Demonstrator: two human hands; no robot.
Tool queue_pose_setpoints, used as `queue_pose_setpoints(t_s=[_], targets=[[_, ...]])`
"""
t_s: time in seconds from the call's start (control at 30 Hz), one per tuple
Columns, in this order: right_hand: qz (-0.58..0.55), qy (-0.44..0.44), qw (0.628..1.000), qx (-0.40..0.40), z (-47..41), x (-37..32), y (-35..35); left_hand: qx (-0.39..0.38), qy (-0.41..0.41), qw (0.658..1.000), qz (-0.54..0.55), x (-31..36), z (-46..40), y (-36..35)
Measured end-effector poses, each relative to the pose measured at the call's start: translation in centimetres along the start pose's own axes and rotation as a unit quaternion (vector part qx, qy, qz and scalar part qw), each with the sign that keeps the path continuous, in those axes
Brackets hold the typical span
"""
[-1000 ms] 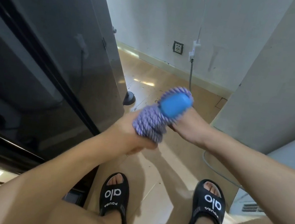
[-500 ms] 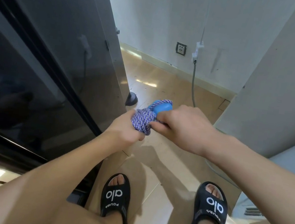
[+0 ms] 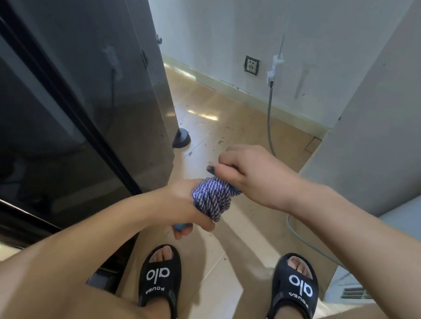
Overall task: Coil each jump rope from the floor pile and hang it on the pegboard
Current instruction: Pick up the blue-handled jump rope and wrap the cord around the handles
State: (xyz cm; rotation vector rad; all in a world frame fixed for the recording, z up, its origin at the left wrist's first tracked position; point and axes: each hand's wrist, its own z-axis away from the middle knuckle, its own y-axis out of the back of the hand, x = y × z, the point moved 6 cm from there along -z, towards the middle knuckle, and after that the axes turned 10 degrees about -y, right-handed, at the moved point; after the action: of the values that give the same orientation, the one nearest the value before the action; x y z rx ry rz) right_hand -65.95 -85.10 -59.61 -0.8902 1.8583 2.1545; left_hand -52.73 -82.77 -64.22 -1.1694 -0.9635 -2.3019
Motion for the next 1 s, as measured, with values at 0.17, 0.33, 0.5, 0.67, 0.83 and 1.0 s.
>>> queue_pose_setpoints(t_s=[0.17,0.33,0.5,0.67,0.83,1.0], targets=[[-0.056,-0.031,0.998,0.011,-0.2,-0.4,0.1,0.078,-0.071,0.994,-0.002,1.9,0.9,0.2],[-0.097,-0.073,0.993,0.007,-0.3,-0.6,-0.3,0.132,-0.111,0.984,-0.040,3.2,1.0,0.4],[-0.151,-0.100,0.983,0.031,-0.3,-0.2,0.1,0.122,-0.132,0.984,0.019,2.7,0.9,1.5],[-0.161,-0.097,0.975,0.116,-0.4,0.8,2.0,0.111,-0.087,0.979,0.148,1.2,0.5,2.7],[-0.114,-0.076,0.979,0.152,0.6,0.6,1.4,0.134,-0.047,0.962,0.232,0.0,0.1,3.0],[-0.020,0.006,0.986,0.164,1.8,-0.9,0.1,0.178,-0.058,0.950,0.250,0.1,0.3,4.2]])
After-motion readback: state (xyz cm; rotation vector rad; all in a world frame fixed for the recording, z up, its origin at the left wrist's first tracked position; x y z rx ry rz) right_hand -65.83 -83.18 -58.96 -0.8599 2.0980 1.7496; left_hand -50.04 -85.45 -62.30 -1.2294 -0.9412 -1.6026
